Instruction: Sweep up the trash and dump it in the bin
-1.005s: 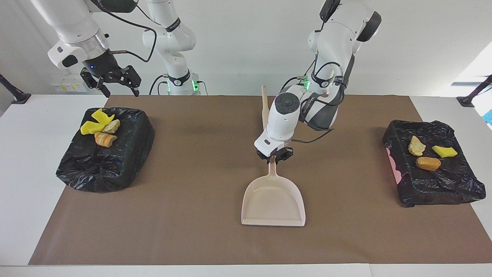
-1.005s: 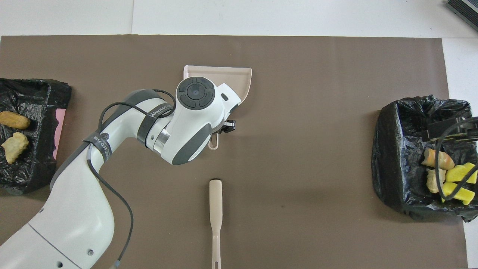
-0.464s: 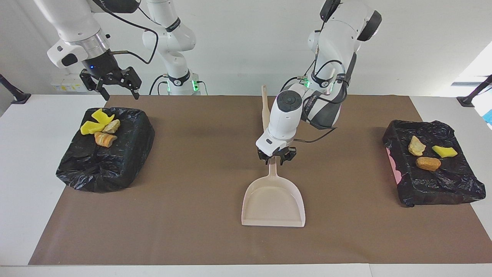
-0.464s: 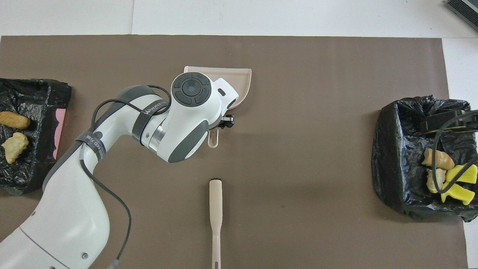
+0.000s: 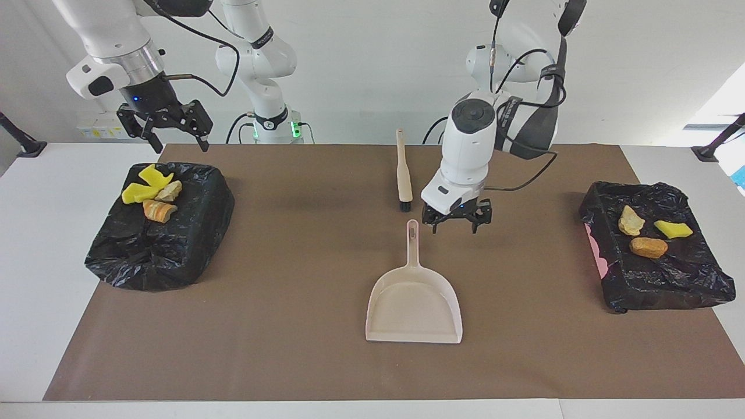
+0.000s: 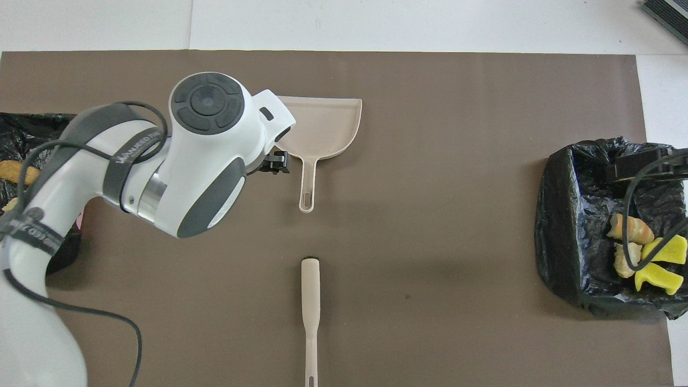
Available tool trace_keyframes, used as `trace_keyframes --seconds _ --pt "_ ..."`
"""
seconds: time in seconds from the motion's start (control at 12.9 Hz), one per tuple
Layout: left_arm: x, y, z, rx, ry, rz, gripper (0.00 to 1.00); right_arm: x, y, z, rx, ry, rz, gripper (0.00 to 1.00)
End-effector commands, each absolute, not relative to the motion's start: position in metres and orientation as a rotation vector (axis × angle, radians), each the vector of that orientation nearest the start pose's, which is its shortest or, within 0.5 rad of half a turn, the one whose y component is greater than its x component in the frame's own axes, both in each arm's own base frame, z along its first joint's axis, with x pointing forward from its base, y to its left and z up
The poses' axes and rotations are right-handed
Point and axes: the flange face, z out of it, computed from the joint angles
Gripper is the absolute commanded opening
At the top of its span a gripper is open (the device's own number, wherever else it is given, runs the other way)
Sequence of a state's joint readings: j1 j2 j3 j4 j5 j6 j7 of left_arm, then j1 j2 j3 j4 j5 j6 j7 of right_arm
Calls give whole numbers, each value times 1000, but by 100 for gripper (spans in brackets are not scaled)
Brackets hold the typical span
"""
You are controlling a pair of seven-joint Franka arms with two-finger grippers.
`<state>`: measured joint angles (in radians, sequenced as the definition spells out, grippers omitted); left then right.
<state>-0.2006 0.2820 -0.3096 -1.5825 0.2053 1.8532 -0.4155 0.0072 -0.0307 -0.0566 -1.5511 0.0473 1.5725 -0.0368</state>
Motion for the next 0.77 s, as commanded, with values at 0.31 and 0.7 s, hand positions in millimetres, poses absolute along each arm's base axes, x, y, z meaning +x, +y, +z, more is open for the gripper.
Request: trace_keyframes --seconds 0.31,0.7 --pt "540 -144 599 -3042 332 -83 100 546 -20 654 -3101 43 -85 100" --pt "519 -85 668 -3080 314 -43 100 545 -20 653 -3099 40 -71 100"
